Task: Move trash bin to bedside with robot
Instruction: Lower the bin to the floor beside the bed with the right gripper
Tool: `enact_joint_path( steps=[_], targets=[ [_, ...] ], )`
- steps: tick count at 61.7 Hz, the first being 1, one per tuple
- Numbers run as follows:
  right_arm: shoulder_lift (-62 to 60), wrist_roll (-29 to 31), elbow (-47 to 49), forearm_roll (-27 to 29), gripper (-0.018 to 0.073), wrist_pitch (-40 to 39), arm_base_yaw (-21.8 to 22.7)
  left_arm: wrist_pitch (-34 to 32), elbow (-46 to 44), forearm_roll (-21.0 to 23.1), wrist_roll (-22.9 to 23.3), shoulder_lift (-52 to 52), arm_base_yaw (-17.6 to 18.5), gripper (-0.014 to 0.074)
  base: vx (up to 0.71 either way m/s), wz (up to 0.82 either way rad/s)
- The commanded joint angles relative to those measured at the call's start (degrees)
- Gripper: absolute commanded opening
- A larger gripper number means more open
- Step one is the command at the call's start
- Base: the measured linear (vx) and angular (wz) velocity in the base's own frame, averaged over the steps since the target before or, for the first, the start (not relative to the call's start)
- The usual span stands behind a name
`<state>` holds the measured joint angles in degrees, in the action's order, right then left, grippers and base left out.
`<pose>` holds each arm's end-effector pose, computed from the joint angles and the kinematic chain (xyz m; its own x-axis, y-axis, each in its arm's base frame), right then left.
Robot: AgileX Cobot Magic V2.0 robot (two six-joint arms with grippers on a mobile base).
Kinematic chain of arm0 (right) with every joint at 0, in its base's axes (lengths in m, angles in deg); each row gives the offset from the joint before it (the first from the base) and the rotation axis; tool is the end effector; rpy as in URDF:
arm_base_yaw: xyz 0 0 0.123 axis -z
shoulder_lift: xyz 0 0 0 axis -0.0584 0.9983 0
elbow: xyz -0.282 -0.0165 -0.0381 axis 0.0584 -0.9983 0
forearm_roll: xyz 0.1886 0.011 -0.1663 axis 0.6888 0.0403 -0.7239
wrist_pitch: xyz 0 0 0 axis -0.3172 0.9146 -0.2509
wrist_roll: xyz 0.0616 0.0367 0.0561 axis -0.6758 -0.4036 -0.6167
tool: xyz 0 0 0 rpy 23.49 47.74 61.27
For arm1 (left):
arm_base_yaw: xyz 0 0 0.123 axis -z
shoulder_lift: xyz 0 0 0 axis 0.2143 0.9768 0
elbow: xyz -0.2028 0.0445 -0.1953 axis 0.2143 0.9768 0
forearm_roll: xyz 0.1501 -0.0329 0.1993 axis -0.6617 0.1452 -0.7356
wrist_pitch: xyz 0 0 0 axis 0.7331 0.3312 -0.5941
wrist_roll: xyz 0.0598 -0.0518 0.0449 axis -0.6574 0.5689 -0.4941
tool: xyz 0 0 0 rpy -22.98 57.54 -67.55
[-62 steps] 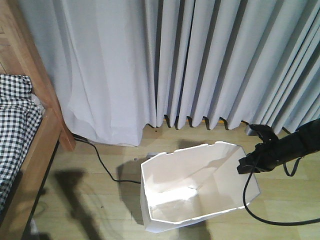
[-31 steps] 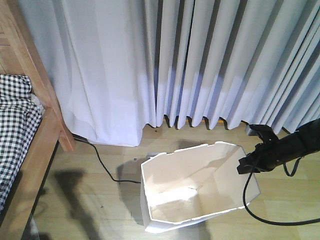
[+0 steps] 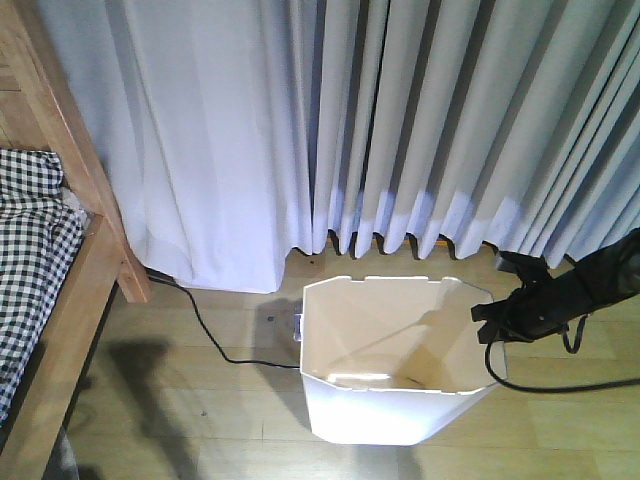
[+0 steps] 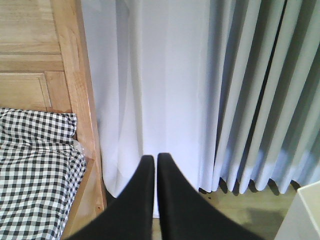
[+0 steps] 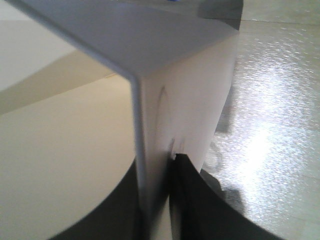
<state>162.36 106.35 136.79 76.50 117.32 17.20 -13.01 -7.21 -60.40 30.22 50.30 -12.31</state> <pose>0.3550 -0.0498 -0.0700 -0.9927 -0.0221 -0.1182 -0.0663 0.9207 0.3846 0.0548 -0.0004 0.1812 -0.1900 -0.0331 -0.9812 -0.0013 0.9994 -0.0334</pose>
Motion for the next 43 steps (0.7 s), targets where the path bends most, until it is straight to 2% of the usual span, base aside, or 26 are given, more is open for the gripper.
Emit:
enact_joint_path(
  steps=[1, 16, 43],
  targets=[
    [-1.63, -1.67, 2.83, 0.71, 0.0, 8.18, 0.09, -3.98, 1.09, 0.18, 0.25, -0.86, 0.11, -0.0006, 0.0, 0.0],
    [5.07, -4.2, 10.91, -2.28, 0.0004, 7.32, -2.06, -3.98, 1.09, 0.18, 0.25, -0.86, 0.11, -0.0006, 0.0, 0.0],
    [17.51, -9.61, 27.72, -7.43, 0.0011, 8.26, -2.19, -3.98, 1.09, 0.18, 0.25, -0.86, 0.11, -0.0006, 0.0, 0.0]
  ],
)
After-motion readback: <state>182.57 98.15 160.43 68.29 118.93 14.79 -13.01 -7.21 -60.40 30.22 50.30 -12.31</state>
